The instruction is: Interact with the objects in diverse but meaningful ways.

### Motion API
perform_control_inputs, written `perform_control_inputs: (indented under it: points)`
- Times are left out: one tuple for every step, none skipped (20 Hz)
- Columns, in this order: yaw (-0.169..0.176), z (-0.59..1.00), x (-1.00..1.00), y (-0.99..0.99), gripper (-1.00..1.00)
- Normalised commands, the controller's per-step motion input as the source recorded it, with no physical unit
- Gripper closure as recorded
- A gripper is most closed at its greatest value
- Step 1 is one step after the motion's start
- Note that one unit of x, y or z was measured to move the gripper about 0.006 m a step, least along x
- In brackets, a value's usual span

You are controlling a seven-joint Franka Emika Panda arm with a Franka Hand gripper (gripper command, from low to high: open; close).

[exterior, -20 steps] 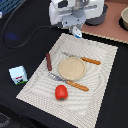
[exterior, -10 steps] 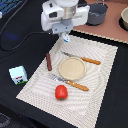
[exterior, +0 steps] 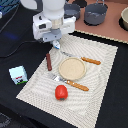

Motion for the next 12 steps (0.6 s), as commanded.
perform_control_inputs:
  points:
    - [0.000,1.00,0.09,0.47,-1.00]
    - [0.000,1.00,0.08,0.47,-1.00]
    - [0.000,1.00,0.00,0.47,-1.00]
    - [0.000,1.00,0.01,0.46,-1.00]
    - [0.000,1.00,0.00,0.43,-1.00]
    - [0.000,1.00,-0.01,0.42,-1.00]
    - [0.000,1.00,-0.01,0.41,-1.00]
    - [0.000,1.00,-0.01,0.37,-1.00]
    - [0.000,1.00,0.00,0.36,-1.00]
    - [0.000,1.00,0.00,0.31,-1.00]
    - [0.000,1.00,0.05,0.24,-1.00]
    - [0.000,0.97,0.16,0.16,-1.00]
